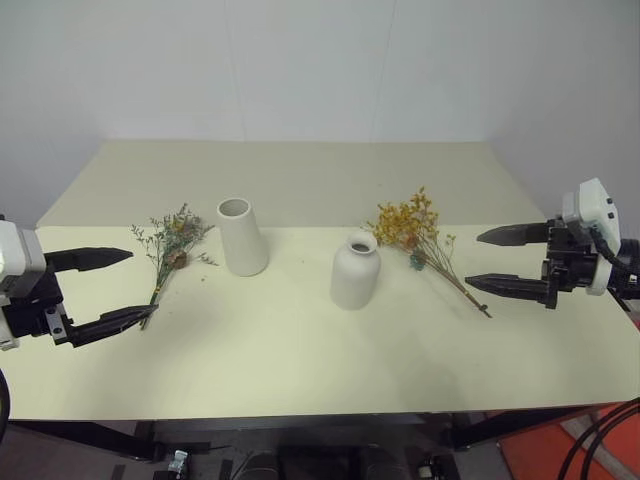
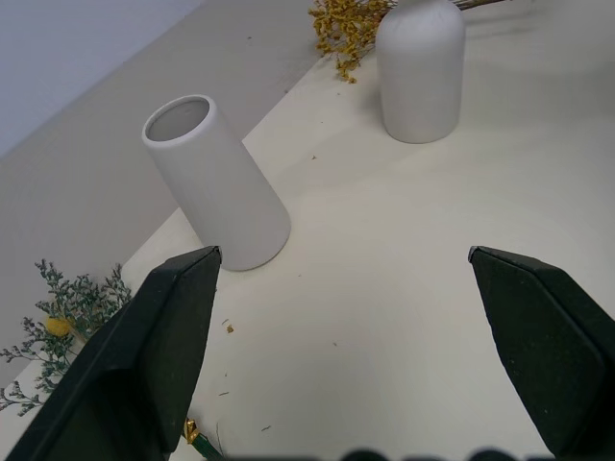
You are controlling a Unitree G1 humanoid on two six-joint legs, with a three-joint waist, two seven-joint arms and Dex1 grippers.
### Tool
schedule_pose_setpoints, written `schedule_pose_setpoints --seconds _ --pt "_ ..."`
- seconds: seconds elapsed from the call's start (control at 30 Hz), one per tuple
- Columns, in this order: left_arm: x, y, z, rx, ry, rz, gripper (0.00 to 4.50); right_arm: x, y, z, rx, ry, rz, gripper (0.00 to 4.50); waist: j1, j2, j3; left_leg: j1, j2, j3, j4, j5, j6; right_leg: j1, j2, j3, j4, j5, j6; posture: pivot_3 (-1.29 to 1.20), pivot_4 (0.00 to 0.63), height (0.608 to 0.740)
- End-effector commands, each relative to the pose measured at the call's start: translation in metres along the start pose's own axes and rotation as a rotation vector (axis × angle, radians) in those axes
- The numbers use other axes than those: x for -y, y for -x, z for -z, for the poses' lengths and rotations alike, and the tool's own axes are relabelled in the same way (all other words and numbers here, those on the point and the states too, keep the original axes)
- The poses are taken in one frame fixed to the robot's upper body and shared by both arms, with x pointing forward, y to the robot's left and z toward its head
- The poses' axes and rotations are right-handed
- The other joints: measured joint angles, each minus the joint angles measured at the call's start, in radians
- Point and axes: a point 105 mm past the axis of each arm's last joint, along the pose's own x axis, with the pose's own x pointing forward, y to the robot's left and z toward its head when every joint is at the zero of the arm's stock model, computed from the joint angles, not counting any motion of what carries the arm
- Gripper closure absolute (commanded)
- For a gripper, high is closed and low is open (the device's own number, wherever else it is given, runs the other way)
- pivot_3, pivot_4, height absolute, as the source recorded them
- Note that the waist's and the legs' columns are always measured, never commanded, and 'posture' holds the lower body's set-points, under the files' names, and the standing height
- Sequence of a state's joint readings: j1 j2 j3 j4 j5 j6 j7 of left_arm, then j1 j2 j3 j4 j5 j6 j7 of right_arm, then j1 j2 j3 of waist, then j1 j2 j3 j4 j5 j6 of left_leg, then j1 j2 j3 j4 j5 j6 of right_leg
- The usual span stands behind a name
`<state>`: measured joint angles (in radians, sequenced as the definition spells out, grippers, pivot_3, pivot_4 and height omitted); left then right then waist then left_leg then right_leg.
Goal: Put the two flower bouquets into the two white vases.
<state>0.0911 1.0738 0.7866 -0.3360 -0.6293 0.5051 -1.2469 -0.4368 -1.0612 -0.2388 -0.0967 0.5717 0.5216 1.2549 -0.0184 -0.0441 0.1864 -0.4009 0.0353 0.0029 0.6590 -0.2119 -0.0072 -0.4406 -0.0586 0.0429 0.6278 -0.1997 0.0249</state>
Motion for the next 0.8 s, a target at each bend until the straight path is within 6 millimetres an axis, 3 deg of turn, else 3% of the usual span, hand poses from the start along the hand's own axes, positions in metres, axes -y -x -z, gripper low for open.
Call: schedule_pose_setpoints --seconds 0.03,0.37,0.63,0.8 --pt "-0.002 0.002 -0.007 0.001 -0.042 -0.005 0.0 0.001 0.002 -0.009 0.016 0.045 0.015 0.02 0.0 0.0 0.0 0.0 0.0 0.0 0.0 0.0 0.0 0.0 0.0 0.0 0.0 0.0 0.0 0.0 0.15 0.74" --pt "-0.007 0.001 -0.004 -0.006 -0.048 -0.058 0.0 0.001 0.001 -0.008 0.011 0.051 0.013 0.02 0.0 0.0 0.0 0.0 0.0 0.0 0.0 0.0 0.0 0.0 0.0 0.0 0.0 0.0 0.0 0.0 0.15 0.74" --pt "-0.054 -0.027 -0.017 -0.127 0.133 -0.347 0.0 0.0 -0.004 -0.009 0.013 0.052 0.004 0.02 0.004 0.0 0.0 0.001 0.0 -0.001 0.001 0.0 0.0 0.001 0.0 0.0 0.001 0.003 0.006 0.0 0.15 0.74" --pt "-0.08 -0.035 -0.009 -0.285 0.312 -0.51 0.0 -0.005 -0.011 -0.012 0.032 0.052 -0.007 0.02 -0.001 0.0 0.0 0.001 -0.001 -0.001 0.0 0.0 0.0 0.001 0.001 0.0 0.001 0.003 0.007 0.0 0.15 0.74"
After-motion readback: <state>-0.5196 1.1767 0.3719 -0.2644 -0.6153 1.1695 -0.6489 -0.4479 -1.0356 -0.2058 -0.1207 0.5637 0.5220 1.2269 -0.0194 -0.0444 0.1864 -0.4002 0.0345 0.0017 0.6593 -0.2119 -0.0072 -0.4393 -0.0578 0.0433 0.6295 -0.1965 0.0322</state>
